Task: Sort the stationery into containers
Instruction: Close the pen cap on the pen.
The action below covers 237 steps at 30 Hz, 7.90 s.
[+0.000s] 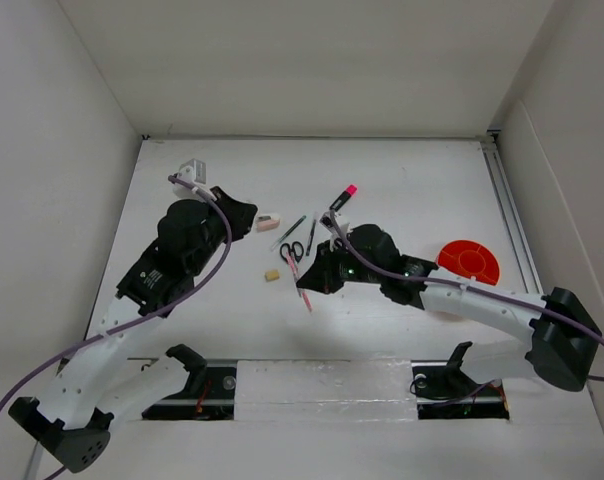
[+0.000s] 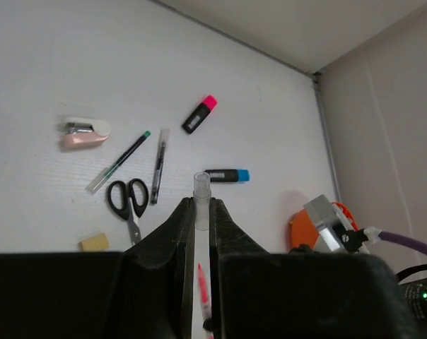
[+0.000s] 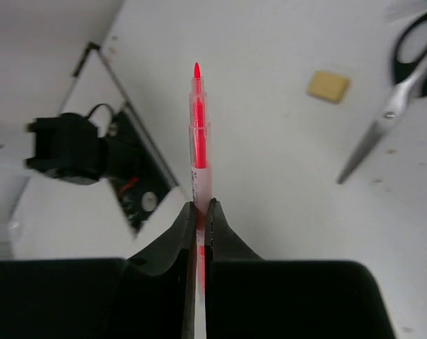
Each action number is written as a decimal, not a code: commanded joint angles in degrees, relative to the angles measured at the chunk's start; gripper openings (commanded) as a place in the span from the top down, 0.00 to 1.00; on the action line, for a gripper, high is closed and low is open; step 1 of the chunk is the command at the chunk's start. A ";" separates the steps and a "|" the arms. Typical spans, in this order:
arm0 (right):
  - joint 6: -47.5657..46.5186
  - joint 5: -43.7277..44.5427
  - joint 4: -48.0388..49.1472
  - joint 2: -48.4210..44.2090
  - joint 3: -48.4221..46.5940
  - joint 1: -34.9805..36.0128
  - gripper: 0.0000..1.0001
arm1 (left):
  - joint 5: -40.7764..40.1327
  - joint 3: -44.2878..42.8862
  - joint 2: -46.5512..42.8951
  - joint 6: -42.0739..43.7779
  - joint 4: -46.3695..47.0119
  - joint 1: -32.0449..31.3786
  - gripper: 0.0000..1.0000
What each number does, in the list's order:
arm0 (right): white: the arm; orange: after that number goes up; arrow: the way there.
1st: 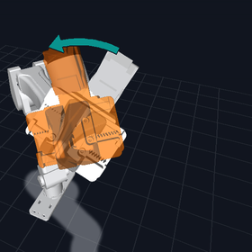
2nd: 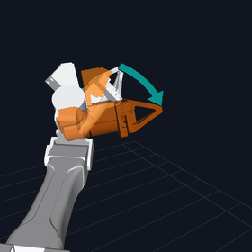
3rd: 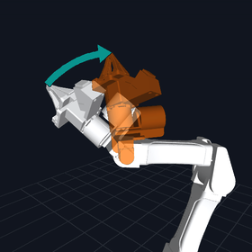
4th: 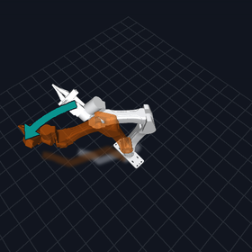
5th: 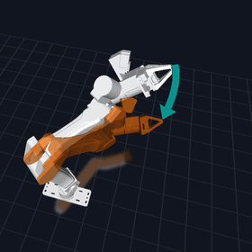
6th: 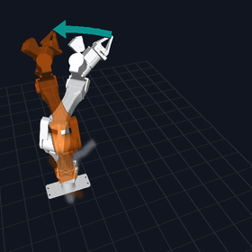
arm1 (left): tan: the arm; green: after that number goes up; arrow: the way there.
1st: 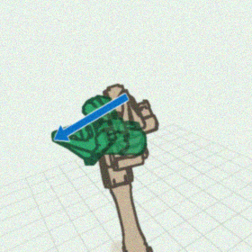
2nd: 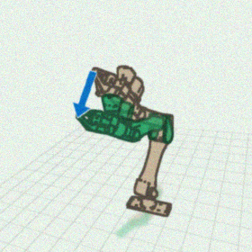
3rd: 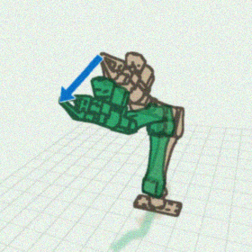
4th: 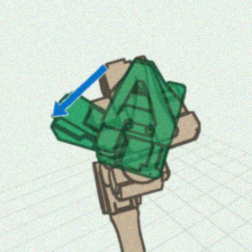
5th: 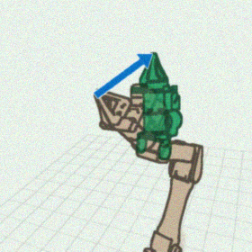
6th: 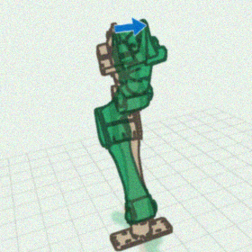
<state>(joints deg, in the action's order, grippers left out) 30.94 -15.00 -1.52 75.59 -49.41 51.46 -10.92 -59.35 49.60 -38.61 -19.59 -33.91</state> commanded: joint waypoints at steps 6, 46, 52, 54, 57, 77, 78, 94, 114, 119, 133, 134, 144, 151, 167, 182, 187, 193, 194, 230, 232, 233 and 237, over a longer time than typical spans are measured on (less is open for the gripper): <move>14.41 -6.89 29.02 -5.10 6.08 3.73 1.00 | 5.81 4.51 -3.73 0.73 8.70 0.25 1.00; 16.17 -6.88 40.28 -0.97 5.37 3.21 1.00 | 17.50 5.48 -5.92 -3.31 8.17 0.25 1.00; 16.17 -6.88 40.28 -1.59 5.37 2.68 1.00 | 18.12 6.00 -5.92 -3.31 8.17 0.25 1.00; 16.17 -6.88 40.28 -1.59 5.37 2.16 1.00 | 18.73 6.00 -6.45 -3.31 8.17 0.25 1.00; 16.17 -7.40 40.28 -2.12 5.37 1.63 1.00 | 18.74 6.53 -6.45 -3.31 8.17 0.25 1.00; 16.70 -9.08 40.28 -3.26 5.37 1.10 1.00 | 18.74 8.20 -7.59 -1.74 8.78 0.25 1.00; 17.31 -9.08 40.28 -3.26 5.37 1.10 1.00 | 18.74 8.81 -8.11 -1.73 9.39 0.25 1.00; 19.07 -9.60 40.28 -0.89 3.79 1.10 1.00 | 21.90 11.62 -10.75 2.31 11.68 0.25 1.00; 22.24 -10.66 40.28 -0.36 2.21 -0.57 1.00 | 27.00 13.82 -13.22 5.30 12.38 0.25 1.00; 23.82 -9.00 40.28 -0.97 1.68 -0.57 1.00 | 28.06 14.44 -13.83 5.30 13.53 0.25 1.00; 23.82 -12.15 40.28 -2.12 1.16 -5.14 1.00 | 36.40 11.89 -10.76 10.49 7.99 0.25 1.00; 23.82 -12.68 40.28 -2.12 0.55 -5.14 1.00 | 36.93 11.89 -10.76 10.49 8.86 0.25 1.00; 21.36 -10.58 41.86 0.17 -0.60 -4.52 1.00 | 39.39 14.61 -10.23 7.67 10.98 0.25 1.00; 20.83 -8.12 41.86 -1.50 1.06 -6.11 1.00 | 35.89 15.14 -10.84 7.15 9.23 0.25 1.00; 29.71 -10.22 53.73 2.01 0.46 -6.12 1.00 | 33.25 17.34 -11.90 5.83 9.75 0.25 1.00; 23.56 -14.44 51.27 6.06 -2.01 -5.06 1.00 | 23.67 14.35 -11.46 -2.35 10.19 0.25 1.00; 21.63 -13.83 47.84 2.64 -2.01 -5.06 1.00 | 23.66 13.74 -11.46 -2.35 9.05 0.25 1.00; 20.04 -12.68 46.78 0.52 -1.48 -5.06 1.00 | 23.66 12.34 -10.94 -1.82 9.05 0.25 1.00; 20.04 -12.68 45.83 0.52 -2.09 -5.06 1.00 | 23.66 12.33 -10.93 -1.82 9.05 0.25 1.00; 18.81 -3.38 43.36 -5.72 1.16 1.44 1.00 | 27.27 11.98 -12.34 1.96 8.70 0.25 1.00; 17.23 -2.76 42.57 -5.20 0.63 1.98 1.00 | 27.27 11.98 -12.34 1.96 8.70 0.25 1.00; 17.23 -2.75 42.56 -4.50 -0.07 1.98 1.00 | 27.27 11.98 -12.34 1.96 8.70 0.25 1.00; 16.70 -2.75 42.56 -3.08 -0.60 1.98 1.00 | 27.79 11.98 -12.34 2.58 8.70 0.25 1.00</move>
<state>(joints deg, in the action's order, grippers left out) 48.80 -22.00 32.60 73.17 -46.76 53.36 13.41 -46.94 36.75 -38.06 -5.63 -33.01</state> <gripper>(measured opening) 0.057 0.036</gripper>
